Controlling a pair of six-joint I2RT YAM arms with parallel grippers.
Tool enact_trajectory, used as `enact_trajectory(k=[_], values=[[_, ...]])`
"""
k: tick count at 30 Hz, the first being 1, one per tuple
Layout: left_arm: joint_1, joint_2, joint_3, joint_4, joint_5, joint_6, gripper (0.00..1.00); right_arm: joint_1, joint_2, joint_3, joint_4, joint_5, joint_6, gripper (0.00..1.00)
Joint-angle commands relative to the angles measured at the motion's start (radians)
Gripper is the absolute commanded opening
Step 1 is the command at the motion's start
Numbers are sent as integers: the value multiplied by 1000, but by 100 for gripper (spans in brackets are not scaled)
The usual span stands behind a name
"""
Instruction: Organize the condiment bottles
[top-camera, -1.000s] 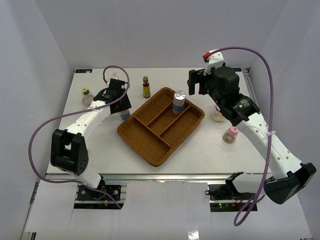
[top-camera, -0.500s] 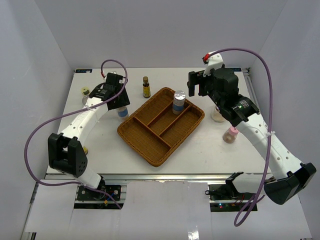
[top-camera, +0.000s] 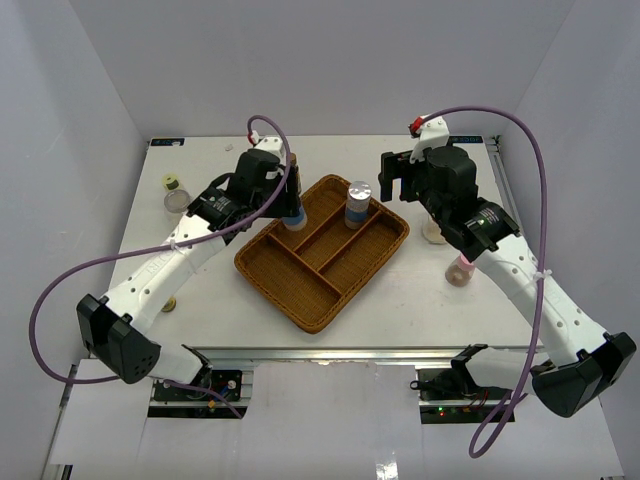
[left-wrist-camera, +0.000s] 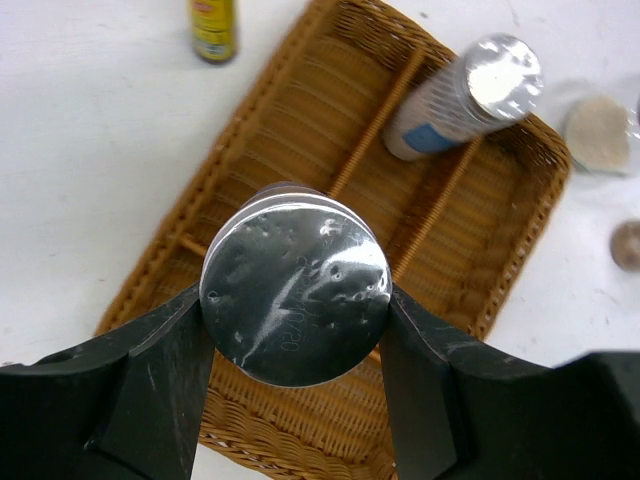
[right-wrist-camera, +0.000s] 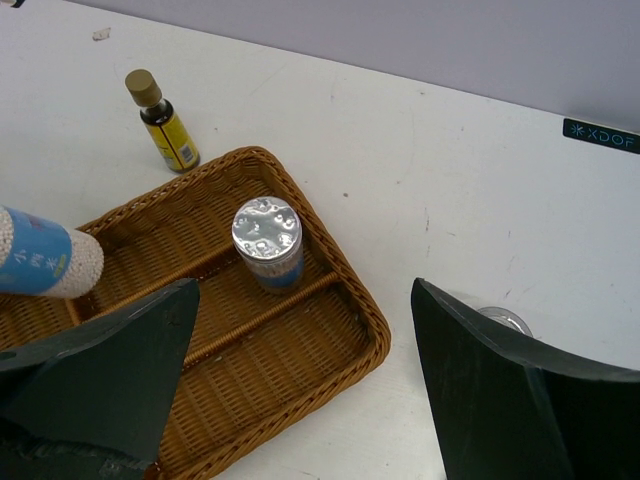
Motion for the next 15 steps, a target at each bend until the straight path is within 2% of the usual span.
enact_trajectory(k=[1,5,15], values=[[-49,-43,-19,140,24,19,0,-1,-47,-31,20,43,19,93],[-83,-12,-48,218,23,61,0,-1,-62,-58,32,50,25,93],[-140,95,-59,299,1,103,0,-1,-75,-64,21,72,18,93]])
